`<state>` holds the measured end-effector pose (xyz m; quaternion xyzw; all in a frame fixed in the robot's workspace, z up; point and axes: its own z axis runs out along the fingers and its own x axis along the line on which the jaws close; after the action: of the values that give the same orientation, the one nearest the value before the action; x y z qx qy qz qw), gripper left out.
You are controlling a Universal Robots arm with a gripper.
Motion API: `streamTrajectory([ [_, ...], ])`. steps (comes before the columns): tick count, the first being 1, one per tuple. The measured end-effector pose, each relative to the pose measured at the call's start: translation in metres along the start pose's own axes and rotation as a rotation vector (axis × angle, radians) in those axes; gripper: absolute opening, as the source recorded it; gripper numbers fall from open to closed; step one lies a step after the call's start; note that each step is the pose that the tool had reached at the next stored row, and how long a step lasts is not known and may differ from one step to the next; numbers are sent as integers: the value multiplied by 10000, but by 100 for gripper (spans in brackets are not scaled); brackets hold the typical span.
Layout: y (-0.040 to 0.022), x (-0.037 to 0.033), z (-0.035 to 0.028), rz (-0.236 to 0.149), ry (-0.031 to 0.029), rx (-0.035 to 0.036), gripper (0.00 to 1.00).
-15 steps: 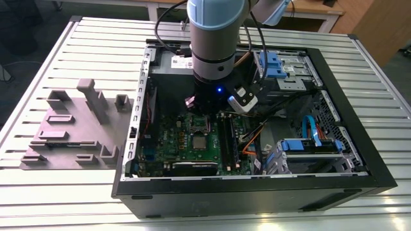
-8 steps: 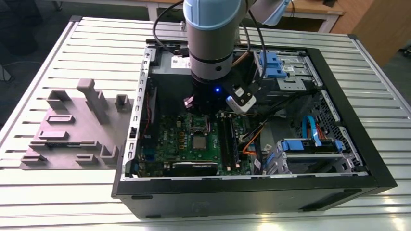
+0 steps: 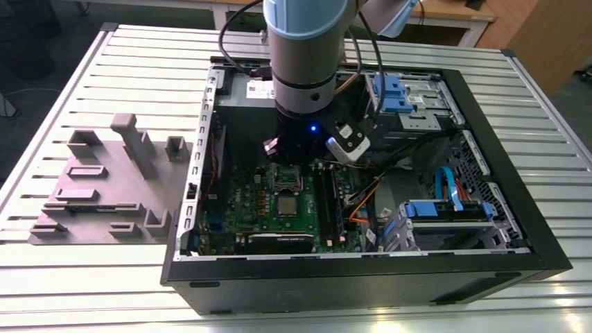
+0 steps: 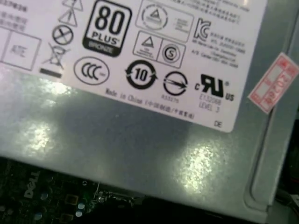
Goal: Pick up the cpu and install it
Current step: 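Close the cpu cover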
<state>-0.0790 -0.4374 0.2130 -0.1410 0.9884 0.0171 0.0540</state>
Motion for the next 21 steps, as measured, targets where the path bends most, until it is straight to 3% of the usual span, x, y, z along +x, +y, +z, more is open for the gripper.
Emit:
streamTrajectory([
  [5,-20,-67,9,-121,17,-16,10],
  [10,-20,-69,9,-152,20,-21,10],
  [15,-22,-74,19,-510,41,-73,10],
  [18,-23,-75,27,-601,97,-99,10],
  [21,-28,-89,34,-641,220,-145,10],
])
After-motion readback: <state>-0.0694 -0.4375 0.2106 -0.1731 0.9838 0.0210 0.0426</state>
